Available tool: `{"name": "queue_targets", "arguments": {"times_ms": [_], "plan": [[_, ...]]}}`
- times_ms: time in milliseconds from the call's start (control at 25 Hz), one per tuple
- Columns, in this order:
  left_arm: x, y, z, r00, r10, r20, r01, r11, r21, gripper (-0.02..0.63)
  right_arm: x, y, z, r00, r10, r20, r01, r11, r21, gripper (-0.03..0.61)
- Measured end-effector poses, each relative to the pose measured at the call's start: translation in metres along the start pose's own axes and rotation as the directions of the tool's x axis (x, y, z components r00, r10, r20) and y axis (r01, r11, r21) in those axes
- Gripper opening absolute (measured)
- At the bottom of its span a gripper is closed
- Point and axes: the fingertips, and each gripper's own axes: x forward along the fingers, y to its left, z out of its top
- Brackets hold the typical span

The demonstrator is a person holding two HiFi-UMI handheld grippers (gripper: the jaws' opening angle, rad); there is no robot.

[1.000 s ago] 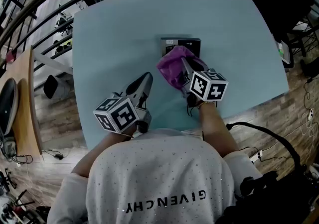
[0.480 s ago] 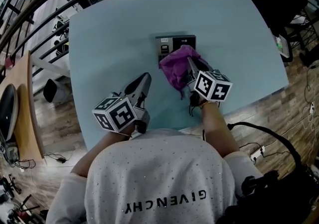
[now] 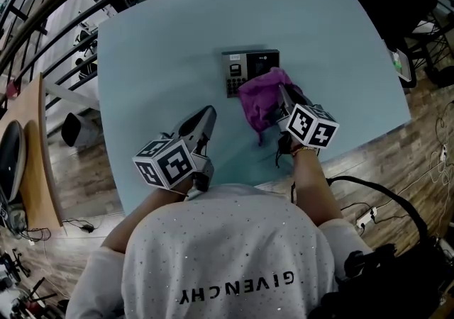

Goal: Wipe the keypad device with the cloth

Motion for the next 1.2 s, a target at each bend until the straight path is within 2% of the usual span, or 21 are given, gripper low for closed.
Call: {"name": "queue_targets", "arguments": {"times_ms": [200, 320, 440, 560, 680, 760, 880, 1000, 1120, 1200], "plan": [[0.001, 0.002, 0.002, 1.0, 0.005, 0.008, -0.004, 1.0, -0.005, 0.006, -0.007, -0.022, -0.004, 0.999, -0.048, -0.003, 0.049, 0.995, 0.089, 0.049], [0.004, 0.002, 0.0, 1.0, 0.01, 0.005, -0.01, 1.0, -0.002, 0.005, -0.015, -0.011, 0.008, 0.999, -0.024, 0.031, 0.022, 0.998, 0.062, 0.049], [0.005, 0.0, -0.001, 1.0, 0.012, -0.002, -0.012, 1.0, 0.003, 0.005, -0.02, 0.018, 0.028, 0.996, 0.04, 0.083, -0.038, 0.999, -0.015, 0.049], [0.007, -0.003, -0.004, 1.0, 0.006, -0.006, -0.006, 1.0, 0.001, 0.005, -0.016, 0.055, 0.036, 0.986, 0.137, 0.098, -0.131, 0.989, -0.066, 0.049], [0.011, -0.005, -0.008, 1.0, -0.013, -0.009, 0.013, 1.0, -0.021, 0.005, -0.004, 0.094, 0.022, 0.967, 0.251, 0.044, -0.245, 0.962, -0.123, 0.049], [0.015, -0.009, -0.01, 0.999, -0.037, -0.016, 0.037, 0.999, -0.029, 0.005, 0.006, 0.113, 0.005, 0.955, 0.295, -0.025, -0.295, 0.941, -0.164, 0.049], [0.013, -0.013, -0.014, 0.999, -0.049, -0.023, 0.048, 0.999, -0.02, 0.005, 0.016, 0.124, -0.026, 0.95, 0.274, -0.149, -0.305, 0.918, -0.255, 0.048], [0.009, -0.007, -0.014, 0.999, -0.029, -0.015, 0.028, 0.999, -0.028, 0.005, 0.026, 0.127, -0.05, 0.94, 0.242, -0.238, -0.315, 0.886, -0.34, 0.049], [0.005, 0.005, -0.012, 1.0, 0.001, -0.005, -0.001, 0.999, -0.048, 0.005, 0.035, 0.116, -0.063, 0.941, 0.176, -0.288, -0.291, 0.856, -0.428, 0.048], [0.004, 0.012, -0.011, 1.0, 0.018, 0.003, -0.018, 0.998, -0.059, 0.005, 0.036, 0.108, -0.062, 0.948, 0.137, -0.287, -0.266, 0.836, -0.48, 0.048]]}}
